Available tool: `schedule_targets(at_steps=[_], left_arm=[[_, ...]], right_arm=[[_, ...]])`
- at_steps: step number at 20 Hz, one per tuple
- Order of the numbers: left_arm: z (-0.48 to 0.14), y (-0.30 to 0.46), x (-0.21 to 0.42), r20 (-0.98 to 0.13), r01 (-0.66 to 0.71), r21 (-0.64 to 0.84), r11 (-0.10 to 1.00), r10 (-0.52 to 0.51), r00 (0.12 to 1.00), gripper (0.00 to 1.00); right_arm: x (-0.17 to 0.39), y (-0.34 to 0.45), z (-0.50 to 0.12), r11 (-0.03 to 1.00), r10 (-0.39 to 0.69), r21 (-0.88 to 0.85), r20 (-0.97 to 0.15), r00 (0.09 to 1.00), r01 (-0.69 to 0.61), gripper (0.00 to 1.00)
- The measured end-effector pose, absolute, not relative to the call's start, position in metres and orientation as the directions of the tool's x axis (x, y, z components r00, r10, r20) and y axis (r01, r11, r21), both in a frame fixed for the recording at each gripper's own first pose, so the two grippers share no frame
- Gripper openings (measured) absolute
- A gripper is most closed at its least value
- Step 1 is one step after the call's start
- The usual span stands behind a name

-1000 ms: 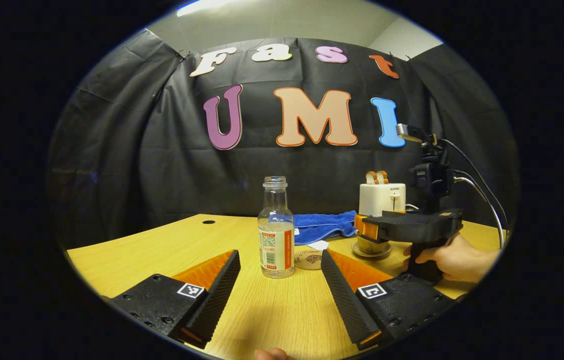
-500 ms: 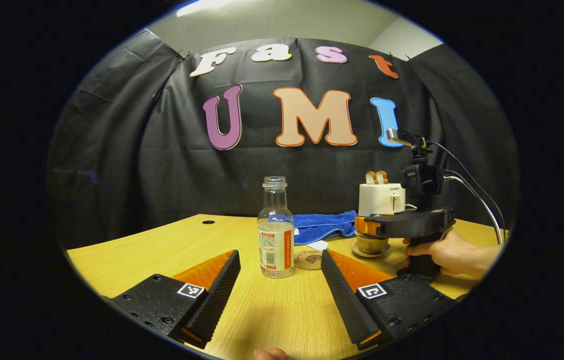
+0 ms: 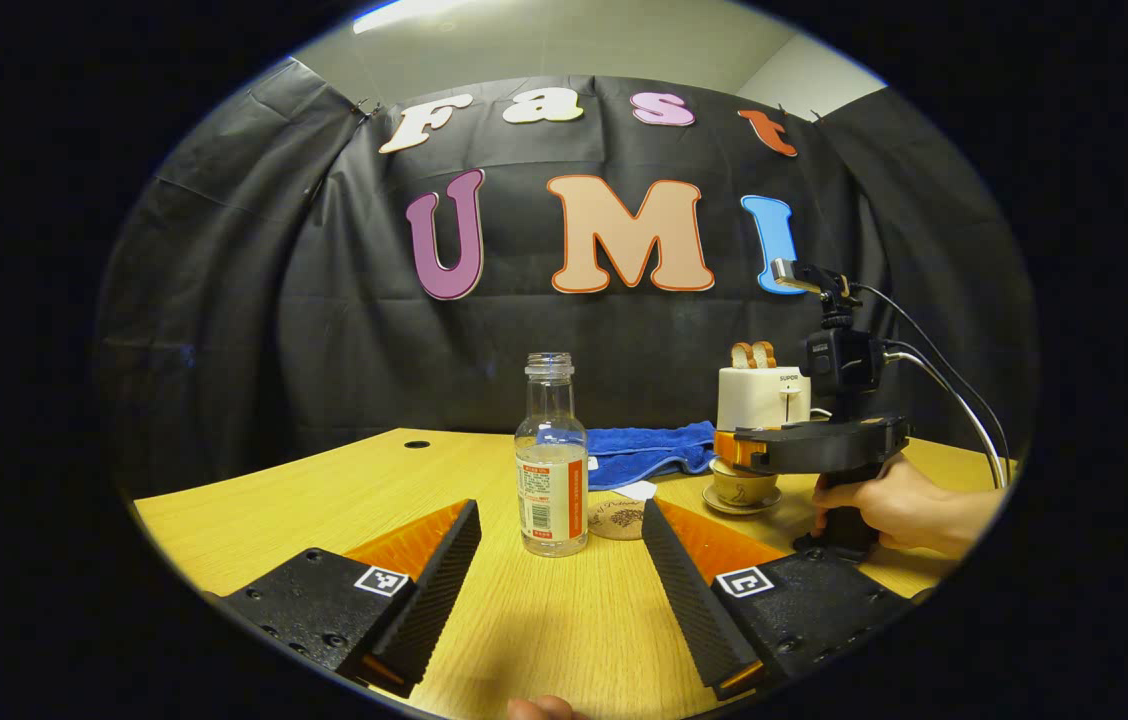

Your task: Open the teacup lid with one hand, grasp the water bottle and pour water into the teacup with the other hand; after pouring, place the water bottle on the coaster and then close the teacup lid.

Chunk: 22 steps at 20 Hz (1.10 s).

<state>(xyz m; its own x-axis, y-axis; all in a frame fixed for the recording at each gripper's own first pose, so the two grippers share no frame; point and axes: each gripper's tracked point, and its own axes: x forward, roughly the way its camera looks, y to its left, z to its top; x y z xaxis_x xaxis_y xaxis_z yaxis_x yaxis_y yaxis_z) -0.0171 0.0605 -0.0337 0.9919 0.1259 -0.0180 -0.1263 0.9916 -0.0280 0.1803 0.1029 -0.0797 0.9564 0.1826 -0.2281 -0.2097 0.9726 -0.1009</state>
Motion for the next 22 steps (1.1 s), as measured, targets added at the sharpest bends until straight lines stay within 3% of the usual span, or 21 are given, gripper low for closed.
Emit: schedule_targets(at_steps=[4, 5, 6, 11, 22], left_arm=[[-0.034, 0.060, -0.018, -0.018, -0.127, -0.028, 0.992, 0.126, 0.992, 0.95], [-0.035, 0.060, -0.018, -0.018, -0.127, -0.028, 0.992, 0.126, 0.992, 0.95], [-0.035, 0.060, -0.018, -0.018, -0.126, -0.029, 0.992, 0.126, 0.992, 0.95], [-0.035, 0.062, -0.019, -0.019, -0.133, -0.029, 0.991, 0.133, 0.991, 0.95], [-0.036, 0.072, 0.003, -0.019, -0.172, -0.026, 0.985, 0.172, 0.985, 0.95]], right_arm=[[0.180, 0.100, -0.078, 0.974, 0.169, -0.111, -0.222, 0.960, -0.197, 0.34], [0.179, 0.103, -0.077, 0.973, 0.180, -0.105, -0.219, 0.959, -0.207, 0.27], [0.178, 0.105, -0.075, 0.970, 0.194, -0.104, -0.206, 0.959, -0.218, 0.27], [0.172, 0.106, -0.052, 0.965, 0.236, -0.100, -0.067, 0.969, -0.242, 0.27], [0.106, 0.061, -0.042, 0.965, 0.236, -0.100, -0.065, 0.970, -0.242, 0.27]])
